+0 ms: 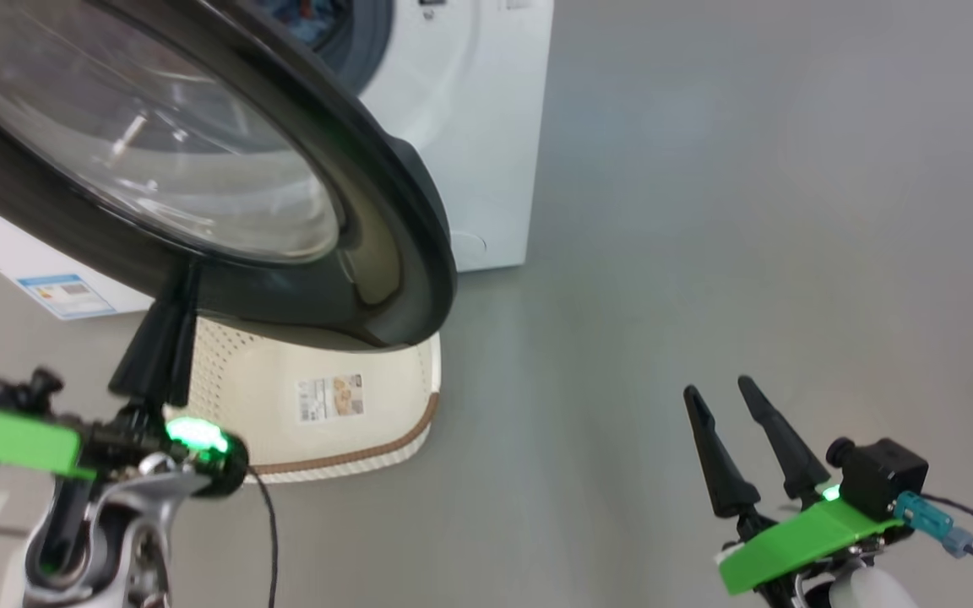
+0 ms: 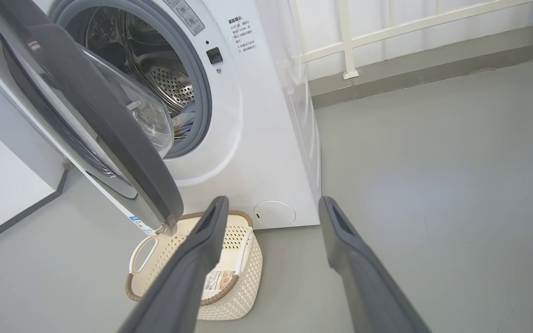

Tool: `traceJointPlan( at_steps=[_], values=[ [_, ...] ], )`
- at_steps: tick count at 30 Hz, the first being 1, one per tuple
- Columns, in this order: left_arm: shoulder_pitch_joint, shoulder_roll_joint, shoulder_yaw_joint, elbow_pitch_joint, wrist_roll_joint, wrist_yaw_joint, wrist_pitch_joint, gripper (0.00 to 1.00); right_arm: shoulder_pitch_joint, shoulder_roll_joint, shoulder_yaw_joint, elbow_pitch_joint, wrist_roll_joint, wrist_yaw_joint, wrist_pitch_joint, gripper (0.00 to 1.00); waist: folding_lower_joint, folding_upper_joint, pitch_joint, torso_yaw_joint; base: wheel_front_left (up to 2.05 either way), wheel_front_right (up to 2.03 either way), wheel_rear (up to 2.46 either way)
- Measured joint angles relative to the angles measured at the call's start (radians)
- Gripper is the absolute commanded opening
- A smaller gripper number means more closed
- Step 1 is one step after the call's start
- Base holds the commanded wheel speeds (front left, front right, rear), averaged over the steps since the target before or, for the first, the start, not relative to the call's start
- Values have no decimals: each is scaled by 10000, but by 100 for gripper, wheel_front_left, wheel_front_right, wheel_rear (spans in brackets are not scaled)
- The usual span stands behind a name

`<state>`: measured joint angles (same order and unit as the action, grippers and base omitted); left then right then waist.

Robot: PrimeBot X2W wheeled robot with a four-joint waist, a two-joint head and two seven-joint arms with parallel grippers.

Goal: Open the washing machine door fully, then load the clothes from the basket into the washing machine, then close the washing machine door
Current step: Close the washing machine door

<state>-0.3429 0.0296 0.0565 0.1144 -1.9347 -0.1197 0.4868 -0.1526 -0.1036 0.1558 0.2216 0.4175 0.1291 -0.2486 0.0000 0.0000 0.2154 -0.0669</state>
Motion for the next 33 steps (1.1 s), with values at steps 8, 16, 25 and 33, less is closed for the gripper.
traceJointPlan(
  at_steps=[8, 16, 25, 33],
  values=[
    [1391, 10, 82, -658, 104, -2, -1043, 0, 308, 4, 8, 56, 0, 0, -2, 100, 0, 0, -557, 318, 0, 0, 0],
    [2394, 15, 69, -1158, 79, -2, -1824, 0, 496, 0, 8, 107, 90, 0, -2, 100, 0, 0, -1040, 508, 0, 0, 0],
    [3816, 25, 173, -1638, 136, -2, -2800, 0, 741, -8, -15, 163, 157, 0, -2, 100, 0, 0, -1545, 586, 0, 0, 0],
    [4206, 44, 138, -1965, 510, -2, -3687, 100, 821, -4, -42, 96, 186, 0, -2, 100, 0, 0, -1651, 759, 0, 0, 0]
  ],
)
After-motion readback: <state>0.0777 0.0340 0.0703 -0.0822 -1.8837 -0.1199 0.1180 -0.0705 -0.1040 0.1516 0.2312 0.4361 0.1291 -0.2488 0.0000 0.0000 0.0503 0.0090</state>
